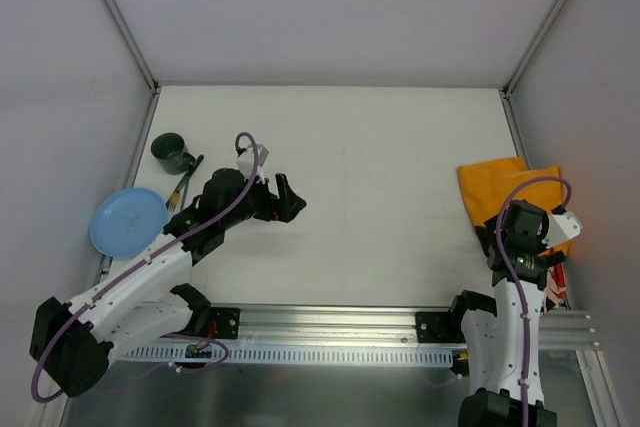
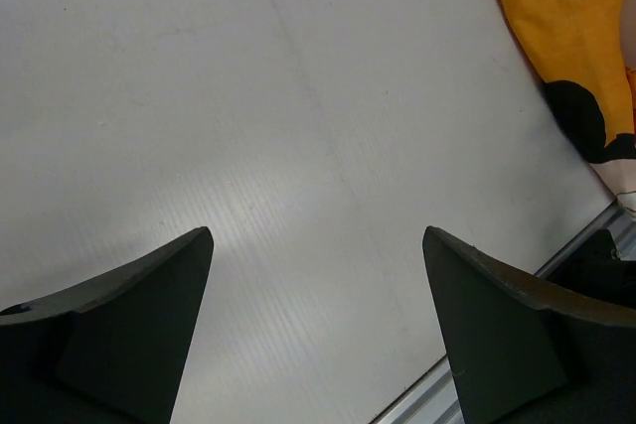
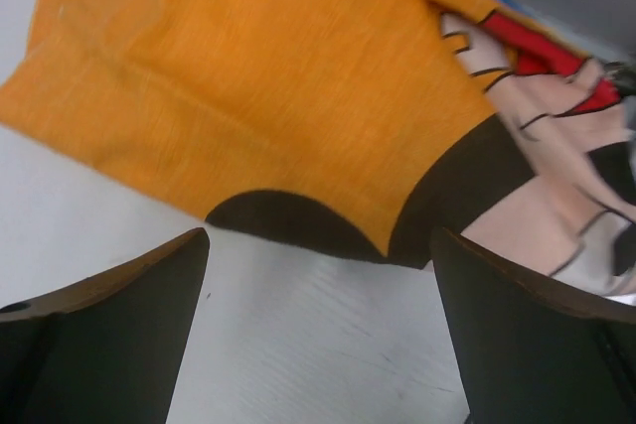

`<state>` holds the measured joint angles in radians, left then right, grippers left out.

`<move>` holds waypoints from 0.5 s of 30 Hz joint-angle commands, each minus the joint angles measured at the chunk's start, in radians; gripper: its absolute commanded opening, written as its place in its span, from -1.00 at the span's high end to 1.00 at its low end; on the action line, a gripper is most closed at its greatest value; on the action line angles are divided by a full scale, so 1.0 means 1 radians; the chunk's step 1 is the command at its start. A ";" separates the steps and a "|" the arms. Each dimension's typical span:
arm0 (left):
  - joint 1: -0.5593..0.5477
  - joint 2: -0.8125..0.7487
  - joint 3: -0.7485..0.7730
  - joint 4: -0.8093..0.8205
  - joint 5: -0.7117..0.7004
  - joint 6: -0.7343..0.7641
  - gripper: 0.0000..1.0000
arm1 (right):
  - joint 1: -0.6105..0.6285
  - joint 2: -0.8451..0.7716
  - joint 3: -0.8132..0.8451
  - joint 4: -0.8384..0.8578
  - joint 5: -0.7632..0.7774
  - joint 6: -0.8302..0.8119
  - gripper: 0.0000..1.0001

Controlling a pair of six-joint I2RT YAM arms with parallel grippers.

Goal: Set the dinner table for one person

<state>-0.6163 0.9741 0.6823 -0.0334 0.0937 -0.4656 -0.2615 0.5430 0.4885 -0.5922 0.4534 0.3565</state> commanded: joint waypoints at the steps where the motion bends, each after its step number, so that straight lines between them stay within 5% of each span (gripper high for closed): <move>1: -0.007 -0.125 -0.108 0.024 -0.022 -0.054 -0.77 | -0.015 0.064 0.119 -0.095 0.270 0.059 -0.99; 6: -0.020 -0.255 -0.214 0.061 -0.005 -0.100 -0.80 | -0.100 0.100 0.093 -0.077 0.310 0.024 -0.99; 15: -0.028 -0.198 -0.225 0.124 0.101 -0.171 -0.79 | -0.393 0.346 0.093 0.041 0.227 -0.014 -0.99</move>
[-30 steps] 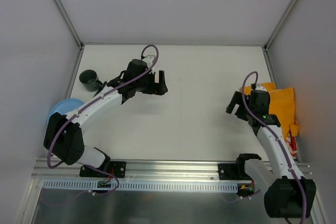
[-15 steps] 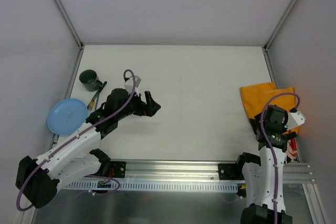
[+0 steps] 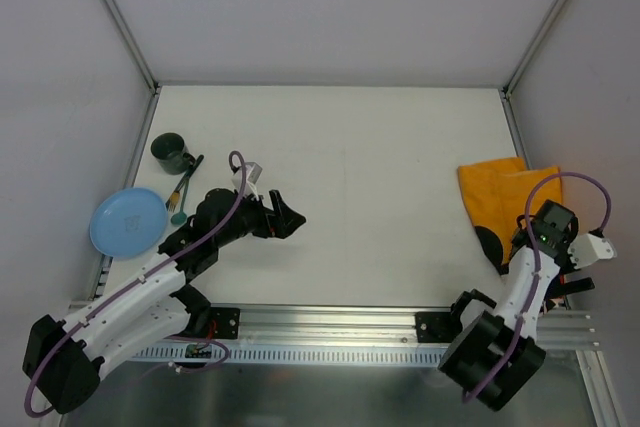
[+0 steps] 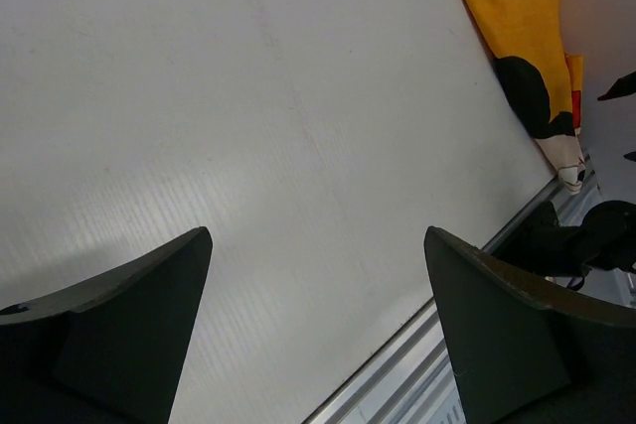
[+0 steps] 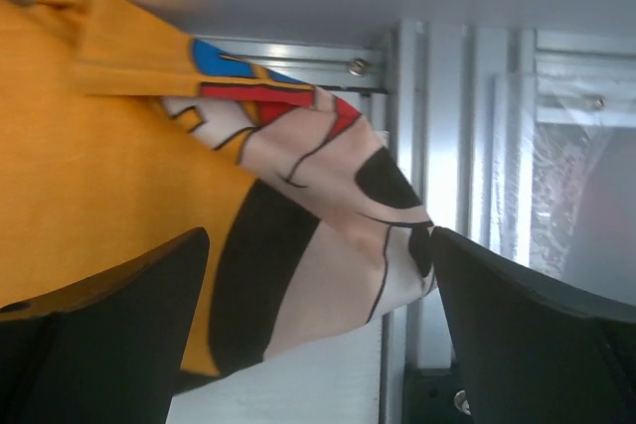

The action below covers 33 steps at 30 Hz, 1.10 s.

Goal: Set the dinner table for one person

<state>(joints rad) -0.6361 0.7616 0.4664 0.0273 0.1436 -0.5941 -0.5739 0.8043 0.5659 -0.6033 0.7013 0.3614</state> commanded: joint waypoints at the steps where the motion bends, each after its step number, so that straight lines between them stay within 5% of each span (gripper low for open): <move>1: -0.011 0.024 -0.017 0.081 0.056 -0.050 -0.79 | -0.125 0.114 0.022 0.053 -0.040 -0.006 -0.99; 8: -0.019 0.053 -0.046 0.125 0.065 -0.078 -0.78 | -0.202 0.179 -0.014 0.186 -0.045 0.063 -0.99; 15: -0.027 0.087 -0.035 0.118 0.077 -0.085 -0.77 | -0.440 0.171 -0.103 0.425 -0.408 0.086 -0.99; 21: -0.034 0.071 -0.051 0.108 0.070 -0.087 -0.77 | -0.590 0.476 -0.123 0.578 -0.686 0.243 -0.99; 26: -0.039 0.073 -0.060 0.105 0.034 -0.093 -0.77 | -0.548 0.751 -0.008 0.672 -0.914 0.220 -0.76; 27: -0.040 0.076 -0.063 0.114 0.031 -0.098 -0.76 | -0.506 0.762 0.008 0.674 -0.918 0.203 -0.63; 33: -0.050 0.059 -0.107 0.152 0.008 -0.122 -0.75 | -0.165 0.714 0.155 0.567 -0.778 0.090 -0.67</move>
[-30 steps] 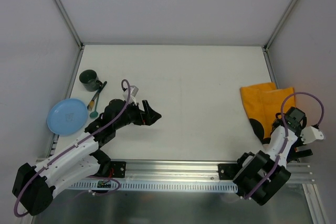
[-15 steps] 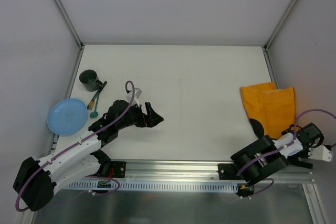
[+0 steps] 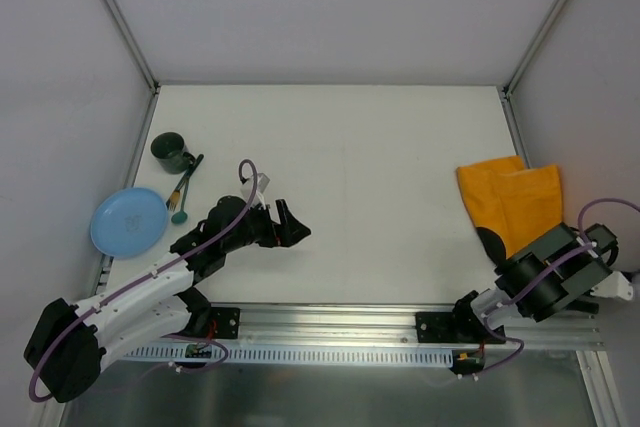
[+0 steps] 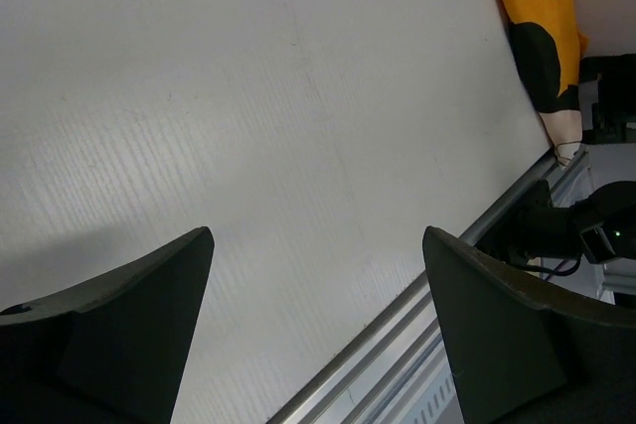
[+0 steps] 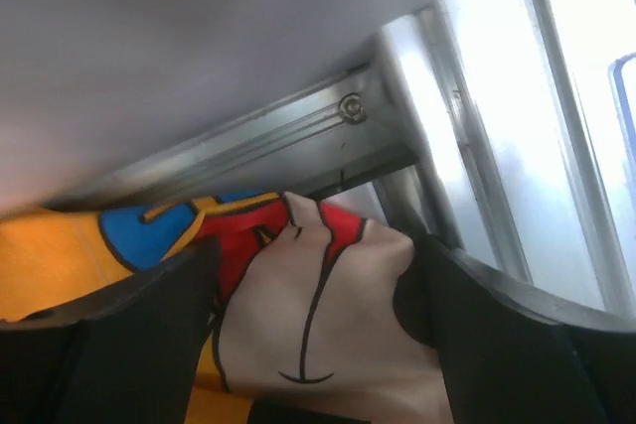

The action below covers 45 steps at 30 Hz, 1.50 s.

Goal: Set the dinner table for one person

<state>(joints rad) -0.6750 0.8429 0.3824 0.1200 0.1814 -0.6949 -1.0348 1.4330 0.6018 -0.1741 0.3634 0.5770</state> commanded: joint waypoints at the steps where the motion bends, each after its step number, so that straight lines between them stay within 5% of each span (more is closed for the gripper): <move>1: -0.011 -0.027 -0.027 0.064 -0.040 -0.023 -0.76 | 0.339 0.086 0.139 0.099 -0.416 -0.144 -0.69; 9: -0.017 -0.008 -0.022 0.089 -0.049 -0.025 -0.76 | 0.731 0.138 0.352 -0.041 -0.205 -0.215 -0.77; 19: -0.020 -0.025 -0.034 0.093 -0.072 -0.020 -0.76 | 0.938 0.241 0.337 0.016 -0.199 -0.132 -0.78; 26: -0.020 -0.005 -0.039 0.116 -0.092 -0.015 -0.76 | 1.124 0.202 0.394 -0.044 -0.045 -0.183 -0.82; 45: -0.020 -0.016 -0.079 0.142 -0.114 0.009 -0.77 | 1.010 0.239 0.460 -0.102 -0.015 -0.224 -0.85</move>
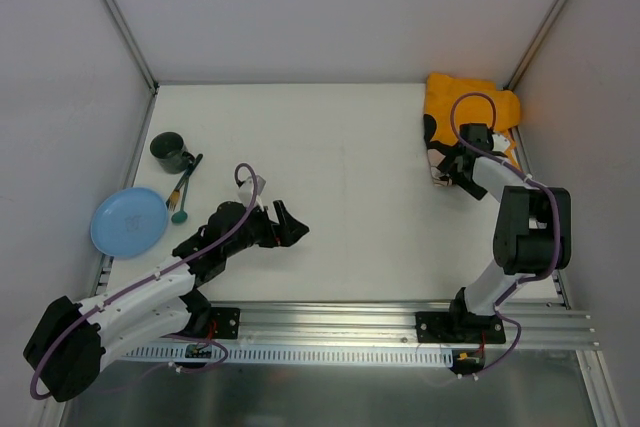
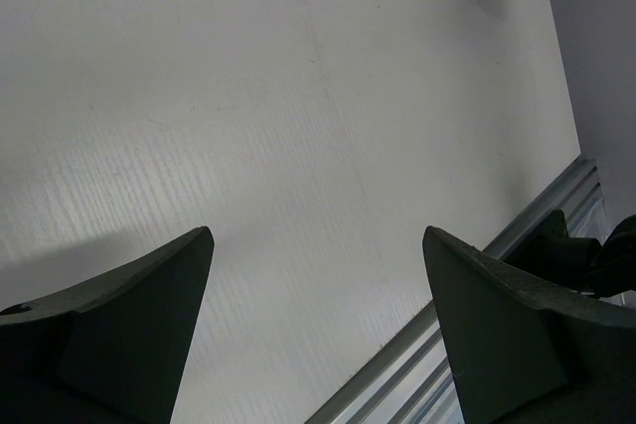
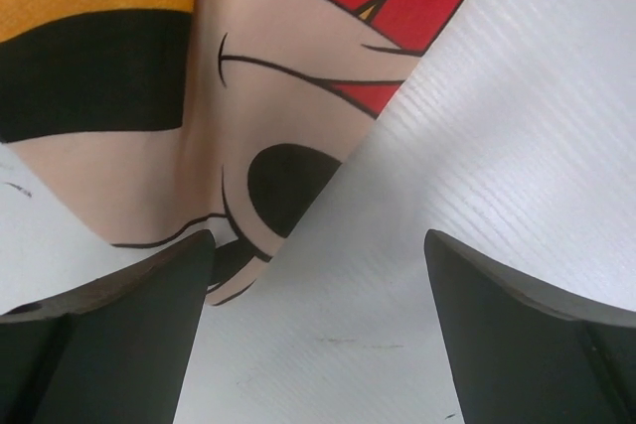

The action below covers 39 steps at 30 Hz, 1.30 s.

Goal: Set the dinner table for one person

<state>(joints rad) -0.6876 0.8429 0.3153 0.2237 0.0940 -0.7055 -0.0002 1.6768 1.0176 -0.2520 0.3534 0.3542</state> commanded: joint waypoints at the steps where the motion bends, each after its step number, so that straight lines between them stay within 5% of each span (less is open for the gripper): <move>1: -0.007 -0.013 -0.012 0.040 -0.028 0.020 -0.76 | -0.030 0.003 0.048 -0.024 -0.030 -0.001 -0.82; 8: -0.007 0.002 -0.013 0.052 -0.037 0.018 -0.76 | -0.044 0.063 0.098 -0.023 -0.073 -0.008 -0.56; 19: -0.007 0.054 -0.010 0.075 -0.060 0.026 -0.77 | -0.046 0.164 0.176 -0.020 -0.154 0.028 -0.43; 23: -0.007 0.073 -0.008 0.082 -0.065 0.032 -0.77 | -0.046 0.179 0.177 -0.013 -0.163 0.037 0.13; 27: -0.007 0.088 -0.008 0.092 -0.065 0.034 -0.77 | -0.044 0.181 0.179 -0.012 -0.165 0.038 0.99; 35: -0.007 0.108 0.002 0.118 -0.045 0.021 -0.77 | -0.001 0.031 0.156 -0.064 -0.093 -0.003 0.99; 39: -0.007 0.099 0.028 0.120 -0.037 0.026 -0.77 | 0.144 -0.118 0.159 -0.163 -0.006 -0.021 0.99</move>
<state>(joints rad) -0.6876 0.9501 0.3115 0.2920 0.0441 -0.6922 0.0360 1.7401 1.1629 -0.3264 0.2642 0.3611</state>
